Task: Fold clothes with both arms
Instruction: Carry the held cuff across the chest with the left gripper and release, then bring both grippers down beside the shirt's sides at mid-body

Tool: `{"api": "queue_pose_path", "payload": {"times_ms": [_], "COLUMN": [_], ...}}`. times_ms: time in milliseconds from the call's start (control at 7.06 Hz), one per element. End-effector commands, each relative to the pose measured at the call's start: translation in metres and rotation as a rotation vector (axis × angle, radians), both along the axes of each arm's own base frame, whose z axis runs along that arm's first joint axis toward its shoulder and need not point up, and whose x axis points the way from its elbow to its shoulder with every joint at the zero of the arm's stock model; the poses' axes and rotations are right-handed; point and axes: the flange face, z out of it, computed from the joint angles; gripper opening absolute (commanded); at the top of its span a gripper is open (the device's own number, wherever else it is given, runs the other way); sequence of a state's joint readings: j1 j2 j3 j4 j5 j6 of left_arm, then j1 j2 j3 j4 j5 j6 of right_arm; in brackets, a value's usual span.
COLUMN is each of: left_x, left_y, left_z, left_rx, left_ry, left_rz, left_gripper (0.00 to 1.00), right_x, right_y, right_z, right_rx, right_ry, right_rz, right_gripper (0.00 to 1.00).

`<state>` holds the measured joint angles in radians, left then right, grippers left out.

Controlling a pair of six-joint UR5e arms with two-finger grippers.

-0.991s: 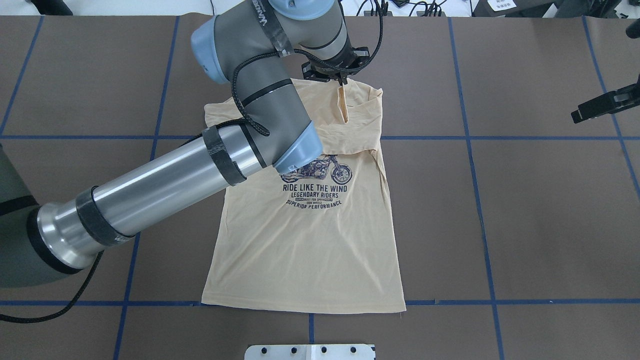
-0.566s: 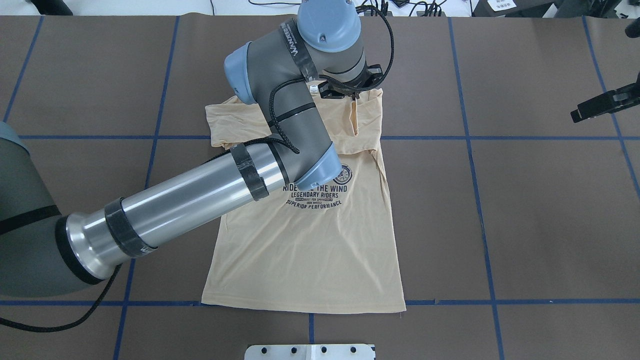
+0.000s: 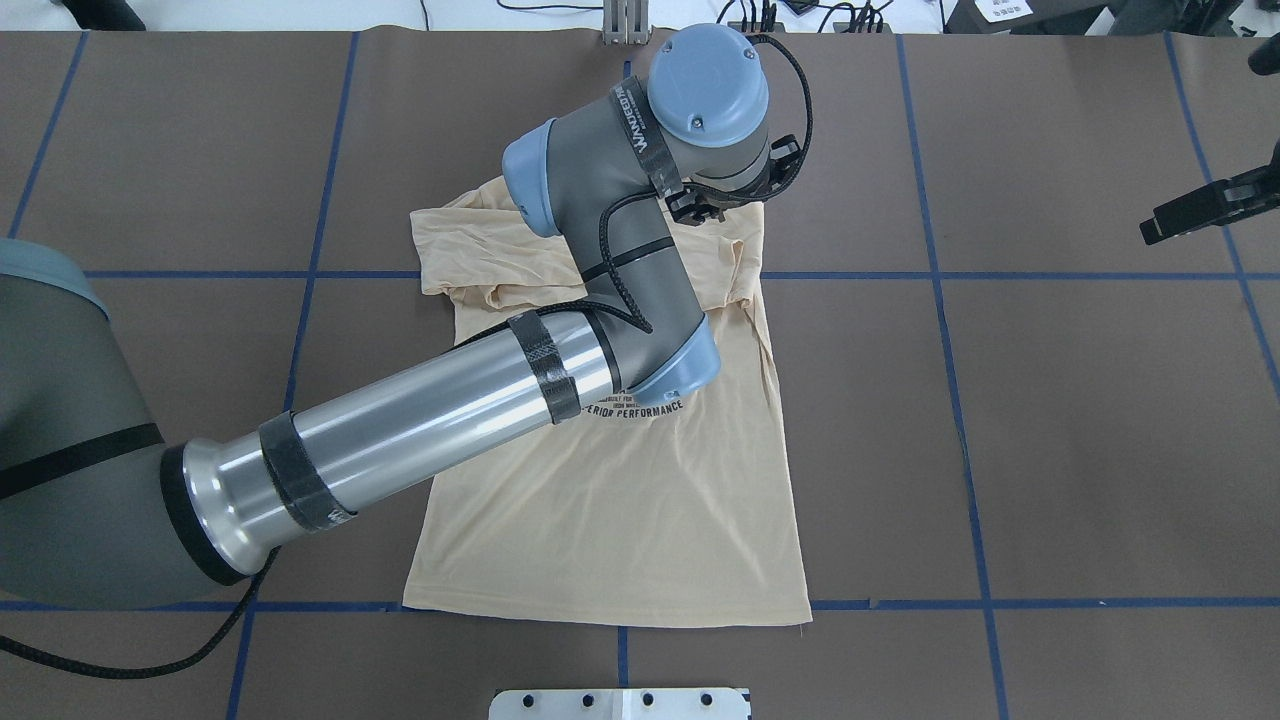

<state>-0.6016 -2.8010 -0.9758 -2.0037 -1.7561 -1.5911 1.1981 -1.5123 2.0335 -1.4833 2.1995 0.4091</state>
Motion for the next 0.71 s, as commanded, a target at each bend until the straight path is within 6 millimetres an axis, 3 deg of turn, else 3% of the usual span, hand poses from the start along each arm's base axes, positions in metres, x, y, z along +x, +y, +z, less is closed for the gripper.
{"api": "queue_pose_path", "payload": {"times_ms": [0,142,283,425,566], "left_x": [-0.028,-0.067,-0.122,-0.180,-0.226], "left_y": [0.020,0.047,0.084,0.123,0.154], "left_z": [0.018,0.047,0.071,0.111,0.141], "left_rx": [0.097,0.155,0.199,0.290,0.357], "left_ry": [0.007,-0.031,-0.062,-0.084,-0.099], "left_rz": [0.046,0.100,0.142,0.185,0.220], "left_gripper": [1.00,1.00,1.00,1.00,1.00], "right_x": [-0.008,-0.032,-0.050,-0.081,-0.123], "right_y": [-0.005,0.002,0.014,0.035,0.067], "right_z": [-0.027,-0.047,-0.067,-0.091,-0.115], "right_rx": [-0.063,-0.091,-0.102,-0.128,-0.140], "right_ry": [-0.058,-0.091,-0.125,-0.168,-0.185], "right_rz": [0.090,0.102,0.129,0.171,0.206], "right_gripper": [1.00,1.00,1.00,1.00,1.00]}}
